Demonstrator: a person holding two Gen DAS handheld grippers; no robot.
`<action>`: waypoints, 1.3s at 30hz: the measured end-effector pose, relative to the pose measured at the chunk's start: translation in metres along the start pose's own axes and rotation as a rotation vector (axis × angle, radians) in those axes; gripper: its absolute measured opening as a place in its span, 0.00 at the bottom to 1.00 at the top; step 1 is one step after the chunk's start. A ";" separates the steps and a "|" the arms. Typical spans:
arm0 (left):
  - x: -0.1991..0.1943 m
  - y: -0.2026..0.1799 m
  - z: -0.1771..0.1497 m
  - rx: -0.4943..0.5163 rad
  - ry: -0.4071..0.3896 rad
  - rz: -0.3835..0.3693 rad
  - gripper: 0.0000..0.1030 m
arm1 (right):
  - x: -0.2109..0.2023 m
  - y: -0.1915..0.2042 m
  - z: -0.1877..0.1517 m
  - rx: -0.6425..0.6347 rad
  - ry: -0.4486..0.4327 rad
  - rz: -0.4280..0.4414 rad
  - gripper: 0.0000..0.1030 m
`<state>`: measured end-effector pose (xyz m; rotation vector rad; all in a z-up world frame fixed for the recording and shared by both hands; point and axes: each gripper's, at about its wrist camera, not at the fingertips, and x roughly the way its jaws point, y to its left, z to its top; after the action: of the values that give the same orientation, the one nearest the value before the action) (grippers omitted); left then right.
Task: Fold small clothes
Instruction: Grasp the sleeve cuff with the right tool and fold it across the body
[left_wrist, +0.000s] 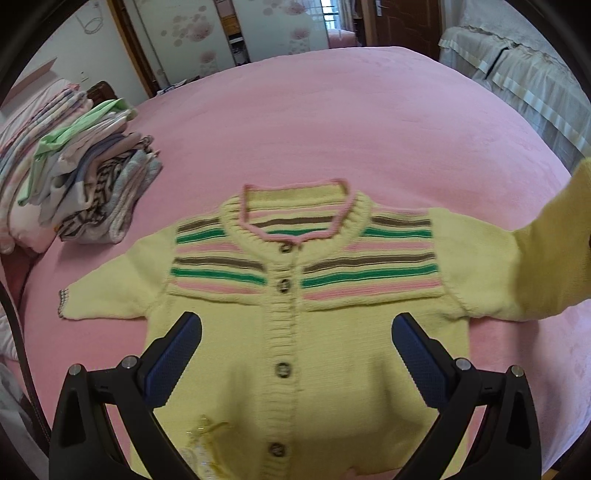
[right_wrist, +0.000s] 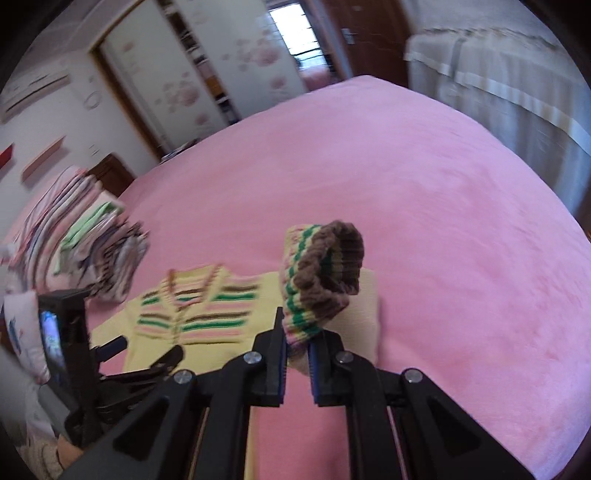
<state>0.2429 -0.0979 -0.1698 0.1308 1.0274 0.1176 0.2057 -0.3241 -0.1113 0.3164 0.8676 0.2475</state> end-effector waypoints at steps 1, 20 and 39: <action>0.000 0.009 -0.001 -0.013 0.001 0.008 0.99 | 0.005 0.014 0.001 -0.026 0.009 0.018 0.09; 0.013 0.160 -0.020 -0.236 0.017 0.114 0.99 | 0.130 0.173 -0.024 -0.304 0.222 0.132 0.09; 0.030 0.167 -0.023 -0.242 0.055 0.024 0.99 | 0.100 0.178 -0.062 -0.534 0.217 -0.006 0.48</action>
<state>0.2329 0.0727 -0.1794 -0.0801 1.0580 0.2674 0.2048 -0.1150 -0.1531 -0.2150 0.9794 0.5019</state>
